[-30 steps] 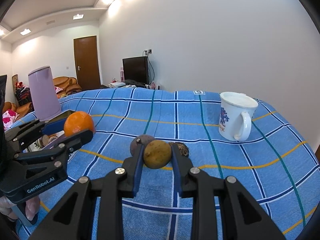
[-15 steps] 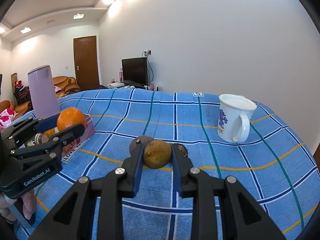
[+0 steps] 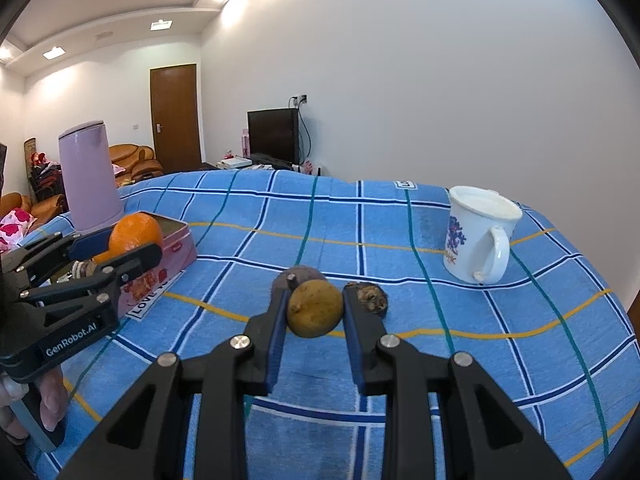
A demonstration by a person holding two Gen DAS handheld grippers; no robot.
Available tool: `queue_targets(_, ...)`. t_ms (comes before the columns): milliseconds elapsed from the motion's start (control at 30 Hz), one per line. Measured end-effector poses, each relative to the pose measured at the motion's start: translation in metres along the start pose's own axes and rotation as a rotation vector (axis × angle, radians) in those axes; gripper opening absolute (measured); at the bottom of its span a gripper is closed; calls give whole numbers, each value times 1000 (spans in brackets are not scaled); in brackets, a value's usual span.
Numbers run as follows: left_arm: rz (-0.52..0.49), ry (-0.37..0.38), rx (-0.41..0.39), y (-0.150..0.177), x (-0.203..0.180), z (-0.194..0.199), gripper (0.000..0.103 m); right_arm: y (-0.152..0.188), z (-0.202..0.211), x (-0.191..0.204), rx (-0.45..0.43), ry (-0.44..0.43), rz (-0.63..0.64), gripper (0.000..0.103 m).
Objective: Organize fruits
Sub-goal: 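Carry the small fruit and orange over the tin with both tools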
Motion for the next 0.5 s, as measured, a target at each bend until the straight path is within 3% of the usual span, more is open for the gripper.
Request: queue_targets(500, 21, -37, 4, 5, 32, 12, 50, -14, -9, 42, -13, -53, 47, 30)
Point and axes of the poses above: each gripper's, at about its wrist camera, not at the fingertips, and z roughly against the way its jaws point, x to its left, y to its underside, the point moved 4 cm from there along -z, roughly the way its jaws point, and after that the axes turned 1 degree about -x, right-handed, at the moved point
